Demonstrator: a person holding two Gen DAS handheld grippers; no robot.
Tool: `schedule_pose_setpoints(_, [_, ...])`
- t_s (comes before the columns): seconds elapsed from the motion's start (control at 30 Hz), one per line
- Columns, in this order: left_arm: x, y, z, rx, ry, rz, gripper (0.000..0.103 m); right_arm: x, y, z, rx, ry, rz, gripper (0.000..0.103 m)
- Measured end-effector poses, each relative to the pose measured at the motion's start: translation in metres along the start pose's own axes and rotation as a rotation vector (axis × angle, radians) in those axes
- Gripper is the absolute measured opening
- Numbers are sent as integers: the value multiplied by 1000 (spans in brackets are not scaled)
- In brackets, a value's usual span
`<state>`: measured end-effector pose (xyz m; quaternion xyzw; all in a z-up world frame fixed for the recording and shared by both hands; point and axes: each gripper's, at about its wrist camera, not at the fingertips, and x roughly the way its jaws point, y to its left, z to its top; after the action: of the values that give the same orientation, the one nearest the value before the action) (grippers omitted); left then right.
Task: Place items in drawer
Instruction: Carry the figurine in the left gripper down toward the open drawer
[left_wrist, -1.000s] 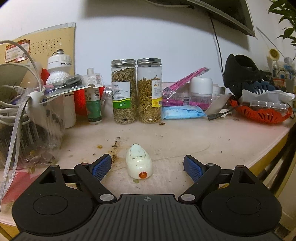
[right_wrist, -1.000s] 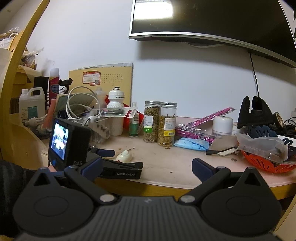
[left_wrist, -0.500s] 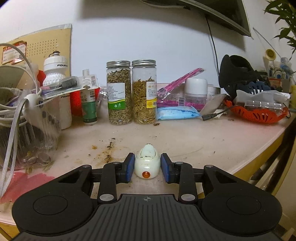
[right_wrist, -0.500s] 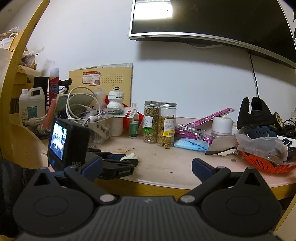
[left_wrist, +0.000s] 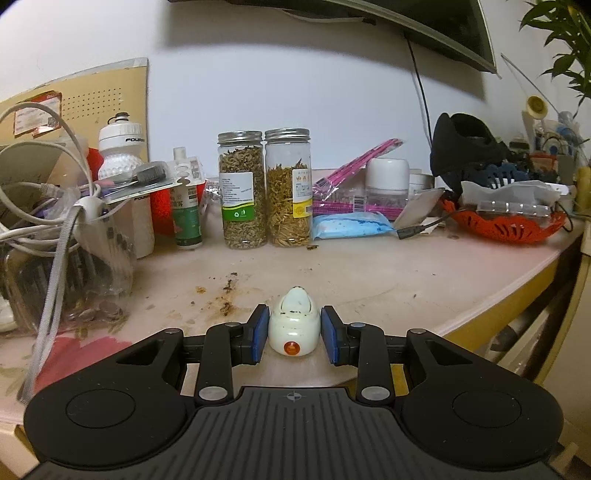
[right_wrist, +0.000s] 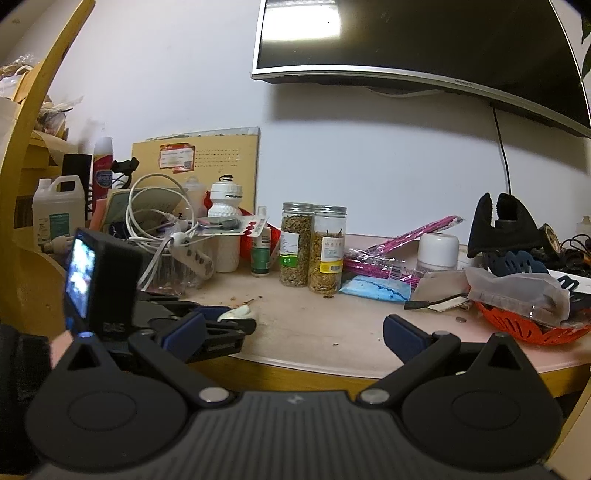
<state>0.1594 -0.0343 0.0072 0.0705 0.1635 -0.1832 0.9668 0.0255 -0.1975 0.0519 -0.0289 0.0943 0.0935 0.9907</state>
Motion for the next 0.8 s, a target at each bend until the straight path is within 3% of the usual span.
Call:
schedule_pose_setpoints(0.57, [-78,-3,4,-26,-26,22,30,-1,-7,-3,17,-4,-32,103])
schedule_pose_setpoints(0.8, [-117,-8,5,-37,-42,72,30,-4,-6,-3,18,-4,-26,103])
